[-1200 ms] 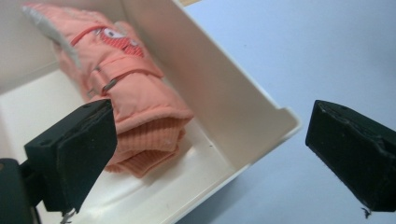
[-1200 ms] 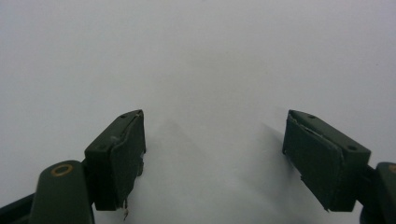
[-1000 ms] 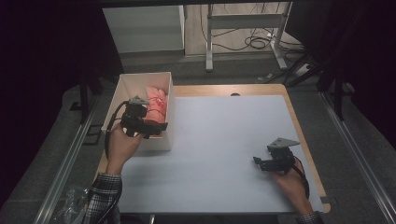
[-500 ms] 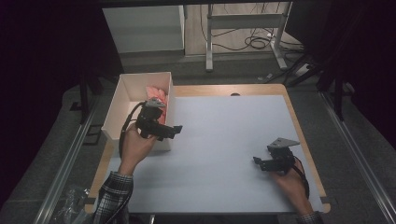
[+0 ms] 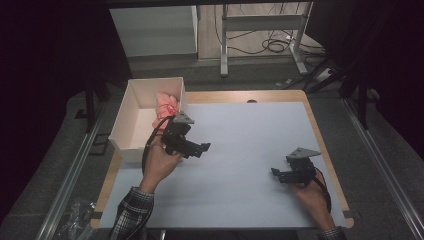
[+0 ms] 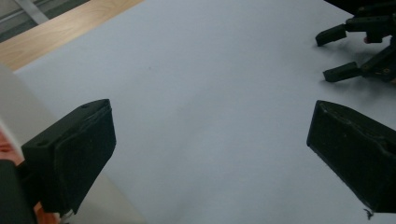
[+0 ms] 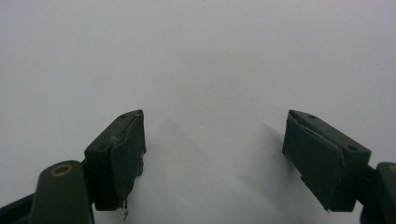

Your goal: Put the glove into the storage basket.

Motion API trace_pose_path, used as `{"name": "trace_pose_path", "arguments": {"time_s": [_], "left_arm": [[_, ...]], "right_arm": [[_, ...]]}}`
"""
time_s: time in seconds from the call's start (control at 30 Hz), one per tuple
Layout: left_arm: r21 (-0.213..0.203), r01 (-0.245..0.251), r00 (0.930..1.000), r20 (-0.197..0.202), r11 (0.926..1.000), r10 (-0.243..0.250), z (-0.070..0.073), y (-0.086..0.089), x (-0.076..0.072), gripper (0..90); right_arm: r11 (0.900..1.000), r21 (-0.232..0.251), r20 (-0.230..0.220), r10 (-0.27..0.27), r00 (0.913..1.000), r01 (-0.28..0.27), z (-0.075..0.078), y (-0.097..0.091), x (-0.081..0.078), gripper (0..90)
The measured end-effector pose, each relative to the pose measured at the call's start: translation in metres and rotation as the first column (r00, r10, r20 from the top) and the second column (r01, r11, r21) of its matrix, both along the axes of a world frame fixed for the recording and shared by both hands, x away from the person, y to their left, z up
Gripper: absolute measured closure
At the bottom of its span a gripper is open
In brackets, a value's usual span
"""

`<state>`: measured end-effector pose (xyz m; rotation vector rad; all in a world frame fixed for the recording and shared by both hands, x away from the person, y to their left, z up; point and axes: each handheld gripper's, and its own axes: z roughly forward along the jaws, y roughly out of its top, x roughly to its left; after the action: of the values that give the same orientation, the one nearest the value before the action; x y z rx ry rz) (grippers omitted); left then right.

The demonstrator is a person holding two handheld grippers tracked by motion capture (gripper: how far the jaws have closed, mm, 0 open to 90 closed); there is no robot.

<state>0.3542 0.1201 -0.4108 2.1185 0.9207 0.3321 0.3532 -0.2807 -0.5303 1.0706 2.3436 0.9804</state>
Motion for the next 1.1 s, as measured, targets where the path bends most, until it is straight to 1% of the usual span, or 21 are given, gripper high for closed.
{"name": "trace_pose_path", "arguments": {"time_s": [0.03,0.07,0.2,0.37,0.5,0.6,0.63,0.67,0.7,0.73,0.9,0.93,1.1], "left_arm": [[-0.006,0.019,0.9998,0.003,0.9998,-0.019,-0.003,-0.004,-0.002,1.6],[-0.006,0.019,0.9998,0.003,0.9998,-0.019,-0.003,-0.004,-0.002,1.5],[-0.020,0.045,0.9990,0.003,0.9988,-0.045,-0.011,-0.012,-0.007,1.6],[-0.016,0.070,0.9975,0.005,0.9974,-0.070,-0.022,-0.020,-0.013,1.6],[-0.009,0.086,0.9963,0.002,0.9963,-0.086,-0.035,-0.025,-0.017,1.6],[-0.009,0.091,0.9958,-0.003,0.9958,-0.091,-0.045,-0.027,-0.020,1.6],[-0.006,0.091,0.9958,-0.003,0.9958,-0.091,-0.051,-0.028,-0.021,1.5],[-0.006,0.091,0.9958,-0.003,0.9958,-0.091,-0.051,-0.028,-0.021,1.5],[-0.001,0.090,0.9959,-0.006,0.9959,-0.090,-0.058,-0.028,-0.022,1.5],[-0.001,0.090,0.9959,-0.006,0.9959,-0.090,-0.058,-0.028,-0.022,1.5],[-0.001,0.093,0.9956,-0.012,0.9957,-0.093,-0.078,-0.029,-0.027,1.5],[-0.001,0.093,0.9956,-0.012,0.9957,-0.093,-0.078,-0.029,-0.027,1.5],[0.010,0.096,0.9952,-0.021,0.9953,-0.096,-0.093,-0.031,-0.030,1.5]], "right_arm": [[1.0000,0.000,0.000,-0.001,1.0000,0.001,0.000,0.000,0.000,21.5],[1.0000,0.000,0.000,-0.001,1.0000,0.001,0.000,0.000,0.000,21.5],[1.0000,-0.001,-0.002,0.001,1.0000,-0.001,0.000,0.000,0.000,21.5],[1.0000,0.000,0.000,0.000,1.0000,0.000,0.000,0.000,0.000,21.5],[1.0000,0.000,-0.001,0.000,1.0000,0.000,0.000,0.000,0.000,21.5],[1.0000,-0.001,0.000,0.000,1.0000,0.000,0.000,0.000,0.000,21.4],[1.0000,0.000,-0.001,-0.001,1.0000,0.001,0.000,0.000,0.000,21.5],[1.0000,0.000,-0.001,-0.001,1.0000,0.001,0.000,0.000,0.000,21.5],[1.0000,-0.001,0.000,0.001,1.0000,-0.001,0.000,0.000,0.000,21.4],[1.0000,-0.001,0.000,0.001,1.0000,-0.001,0.000,0.000,0.000,21.4],[1.0000,-0.001,0.000,0.000,1.0000,0.000,0.000,0.000,0.000,21.4],[1.0000,-0.001,0.000,0.000,1.0000,0.000,0.000,0.000,0.000,21.4],[1.0000,-0.001,0.000,0.001,1.0000,-0.001,0.000,0.000,0.000,21.4]]}}
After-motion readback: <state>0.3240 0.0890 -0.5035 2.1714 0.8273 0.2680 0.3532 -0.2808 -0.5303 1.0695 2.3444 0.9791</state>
